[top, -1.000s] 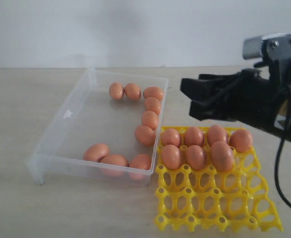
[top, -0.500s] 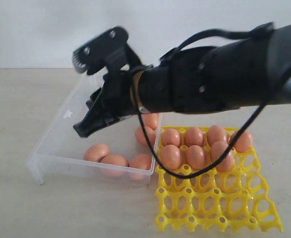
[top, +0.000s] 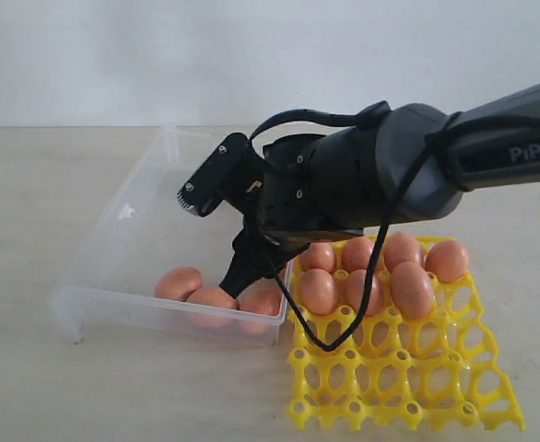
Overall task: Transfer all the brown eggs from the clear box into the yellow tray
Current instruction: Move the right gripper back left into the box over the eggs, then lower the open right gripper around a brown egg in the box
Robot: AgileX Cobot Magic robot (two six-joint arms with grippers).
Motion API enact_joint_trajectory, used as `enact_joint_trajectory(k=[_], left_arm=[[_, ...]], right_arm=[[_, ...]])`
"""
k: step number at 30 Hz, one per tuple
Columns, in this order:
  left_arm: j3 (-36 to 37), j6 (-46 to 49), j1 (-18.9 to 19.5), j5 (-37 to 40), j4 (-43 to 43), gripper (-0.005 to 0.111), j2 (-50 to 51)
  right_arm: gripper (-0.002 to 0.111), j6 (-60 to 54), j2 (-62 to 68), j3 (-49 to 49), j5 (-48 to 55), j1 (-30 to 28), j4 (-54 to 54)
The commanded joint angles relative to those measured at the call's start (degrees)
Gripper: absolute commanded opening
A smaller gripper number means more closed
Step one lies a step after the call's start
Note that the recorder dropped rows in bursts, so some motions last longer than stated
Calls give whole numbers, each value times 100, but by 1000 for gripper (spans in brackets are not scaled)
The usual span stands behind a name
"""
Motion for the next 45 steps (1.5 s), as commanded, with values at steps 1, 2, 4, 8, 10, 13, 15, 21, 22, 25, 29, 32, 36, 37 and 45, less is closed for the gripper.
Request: enact_joint_trajectory(k=[1,2,4,8,10,13,15,21,22,25,29,32,36,37,45], left_arm=[[23,-61,21,-22,-1,4,-22],[23,-61,21,-22,-1,4,-22],[23,-61,21,-22,-1,4,-22],[23,-61,21,-22,-1,4,-22],[23,-61,21,-22,-1,4,-22],[23,-61,21,-22,-1,4,-22],[23,-61,21,-22,-1,4,-22],[23,-61,21,-22,-1,4,-22],[23,-61,21,-22,-1,4,-22],[23,-61,21,-22,-1,4,-22],[23,-61,21,-22,-1,4,-22],[23,-61,21,-22,-1,4,-22],[23,-61,21,-22,-1,4,-22],[23,-61,21,-22,-1,4,-22],[23,-61,21,-22,-1,4,-22]], right_arm=[[47,-1462,-81,-40,-21,92,163],[47,-1546,-81,-40,-80,122,163],[47,-1617,-81,-40,-362,199,152],[47,-1529,-81,-40,-1299,213,132],[47,-1390,-81,-40,-1702,213,132],[47,-215,-81,-148,-1865,213,289],[47,229,-81,-366,-1147,213,559],[47,-1777,20,-1538,1311,130,2135],[47,-2222,69,-1710,1501,106,2405],[47,-2958,359,-2269,2147,25,2966],[47,-3312,948,-2853,2959,1,3037],[47,-3544,1318,-3130,3297,1,3022],[47,-3620,1511,-3192,3278,-11,2969],[47,-3620,1512,-3192,3278,-39,2969],[47,-3582,1549,-3192,2883,-215,3038]])
